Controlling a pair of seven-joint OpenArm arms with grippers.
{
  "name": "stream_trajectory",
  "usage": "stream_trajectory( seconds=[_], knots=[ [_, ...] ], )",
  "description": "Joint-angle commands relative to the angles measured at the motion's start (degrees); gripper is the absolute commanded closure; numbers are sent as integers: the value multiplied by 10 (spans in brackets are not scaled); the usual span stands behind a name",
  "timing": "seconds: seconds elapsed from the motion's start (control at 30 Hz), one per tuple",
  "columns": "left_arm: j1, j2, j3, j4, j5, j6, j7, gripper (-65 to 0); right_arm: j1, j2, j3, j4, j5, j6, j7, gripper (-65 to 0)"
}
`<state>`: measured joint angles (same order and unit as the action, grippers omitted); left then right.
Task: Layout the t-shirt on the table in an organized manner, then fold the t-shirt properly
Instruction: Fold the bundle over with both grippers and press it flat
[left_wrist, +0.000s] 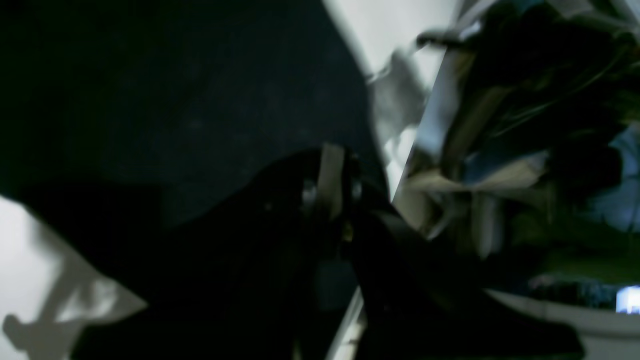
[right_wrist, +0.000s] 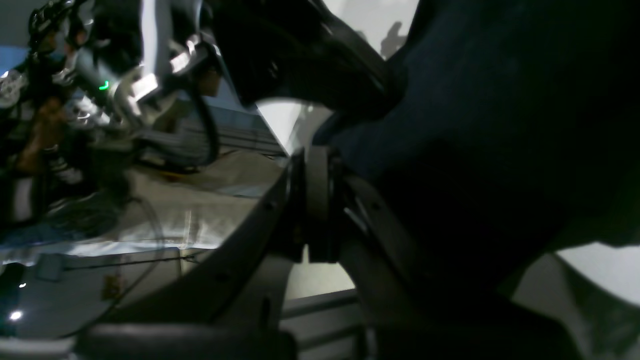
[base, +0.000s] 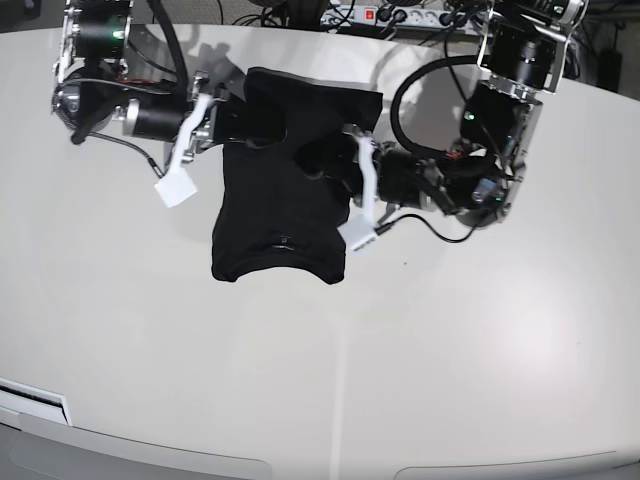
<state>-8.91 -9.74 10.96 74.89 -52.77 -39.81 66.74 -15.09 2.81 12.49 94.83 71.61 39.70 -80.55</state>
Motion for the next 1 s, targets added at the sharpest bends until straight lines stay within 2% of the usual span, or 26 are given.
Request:
stream_trajectory(
  seconds=[0.0, 0.1, 0.23, 0.33, 0.43, 0.53, 0.6, 0.7, 0.8, 0.97],
  knots=[
    [-9, 1, 12, 4, 19, -2, -30, 0, 3, -5, -3, 9, -9, 3, 6, 0],
    [-10, 0, 47, -12, 118, -2, -105, 0, 3, -9, -31, -2, -96, 3, 6, 0],
    [-10, 0, 64, -34, 204, 9, -160, 0, 3, -9, -66, -29, -271, 3, 86, 0],
    [-9, 0, 64, -56, 224, 9, -180, 0, 3, -7, -74, -56, -344, 3, 139, 0],
    [-10, 0, 64, -70, 223, 9, -181, 0, 4, -7, -74, -61, -377, -2, 150, 0],
    [-13, 0, 64, -69, 218, 9, -179, 0, 5, -7, -73, -61, -380, -14, 145, 0],
    [-23, 0, 64, -66, 186, 8, -156, 0, 8, -7, -72, -56, -358, -12, 124, 0],
    [-43, 0, 61, -48, 116, 6, -97, 0, 8, 1, -72, -24, -291, 3, 88, 0],
    [-53, 0, 61, -10, 51, -2, -39, 0, 6, 20, -72, 25, -214, 3, 55, 0],
    [-28, -18, 43, 76, 23, -2, -16, 0, -2, 50, -45, 92, -128, 3, 41, 0]
  ],
)
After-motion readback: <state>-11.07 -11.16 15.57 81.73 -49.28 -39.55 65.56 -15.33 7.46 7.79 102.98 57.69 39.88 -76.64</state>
